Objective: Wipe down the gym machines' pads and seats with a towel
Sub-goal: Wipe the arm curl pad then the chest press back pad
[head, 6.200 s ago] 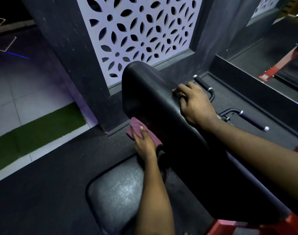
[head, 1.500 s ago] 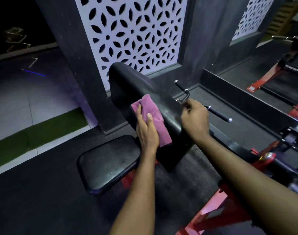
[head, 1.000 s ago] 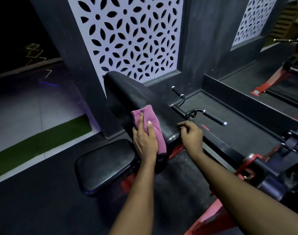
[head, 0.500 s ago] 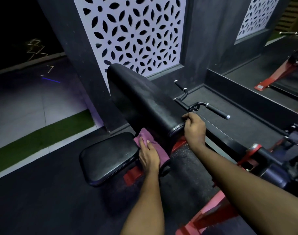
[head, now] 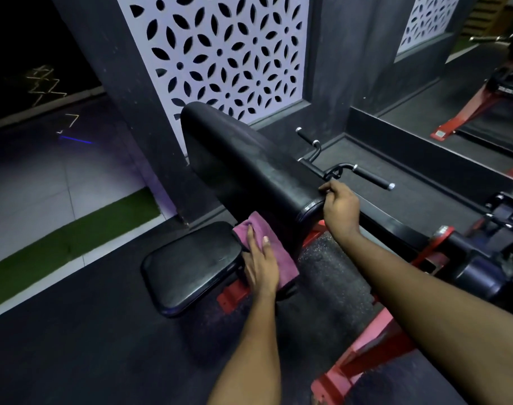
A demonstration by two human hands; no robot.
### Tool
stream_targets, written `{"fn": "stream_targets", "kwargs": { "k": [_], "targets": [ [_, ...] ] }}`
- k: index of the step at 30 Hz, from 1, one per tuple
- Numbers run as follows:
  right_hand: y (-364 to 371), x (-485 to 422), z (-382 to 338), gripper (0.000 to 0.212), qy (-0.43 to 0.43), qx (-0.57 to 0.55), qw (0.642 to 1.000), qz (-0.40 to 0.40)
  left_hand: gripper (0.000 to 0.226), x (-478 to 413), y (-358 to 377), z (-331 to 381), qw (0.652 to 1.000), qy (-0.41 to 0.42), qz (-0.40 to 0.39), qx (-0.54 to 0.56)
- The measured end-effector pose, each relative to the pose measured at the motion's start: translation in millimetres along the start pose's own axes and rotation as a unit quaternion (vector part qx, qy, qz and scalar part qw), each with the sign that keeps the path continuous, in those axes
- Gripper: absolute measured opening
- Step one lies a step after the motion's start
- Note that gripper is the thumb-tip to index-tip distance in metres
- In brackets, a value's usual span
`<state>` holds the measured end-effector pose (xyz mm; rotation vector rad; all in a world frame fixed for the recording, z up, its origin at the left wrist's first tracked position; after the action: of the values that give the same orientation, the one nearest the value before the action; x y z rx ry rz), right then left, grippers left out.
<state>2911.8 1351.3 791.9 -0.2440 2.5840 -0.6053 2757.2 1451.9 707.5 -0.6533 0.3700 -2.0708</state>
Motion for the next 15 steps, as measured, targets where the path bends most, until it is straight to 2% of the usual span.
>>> {"fn": "stream_targets", "kwargs": {
  "k": [3,7,9,12,13,15],
  "targets": [
    [-10.8,11.9,-15.4,0.030,-0.007,0.001,1.000,0.029,0.048,3.4,-37.1,2.4,0.997,0.072,-0.007,-0.029],
    [-14.1,47.9,-55.1,0.030,-0.112,0.026,0.989,0.089,0.052,-3.0,-81.4,19.0,0.978,0.201,-0.015,0.044],
    [-6.2,62.4,-76.5,0.026,-0.138,-0.009,0.989,0.055,0.061,-10.1,-94.5,33.8,0.976,0.204,-0.043,0.062],
    [20.5,90.7,-93.8,0.021,-0.096,-0.016,0.995,-0.001,0.065,-22.5,-114.7,54.9,0.962,0.247,-0.106,0.037],
    [30.4,99.3,-98.2,0.027,-0.075,-0.026,0.997,-0.006,0.061,-27.9,-121.0,62.7,0.953,0.267,-0.140,0.033],
    [46.5,115.5,-106.4,0.059,-0.021,-0.059,0.998,-0.007,0.051,-33.0,-131.2,74.9,0.931,0.291,-0.216,0.041]
  ]
}}
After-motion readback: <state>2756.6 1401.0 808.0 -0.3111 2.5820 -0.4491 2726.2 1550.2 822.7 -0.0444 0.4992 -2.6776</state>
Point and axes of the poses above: each hand's wrist, its own x-axis away from the middle knuckle, its own y-axis out of the palm, z = x × y, the point moved 1 cm from there along -x, towards the middle knuckle, and after that the axes turned 9 degrees about -y, right-handed, at the moved point
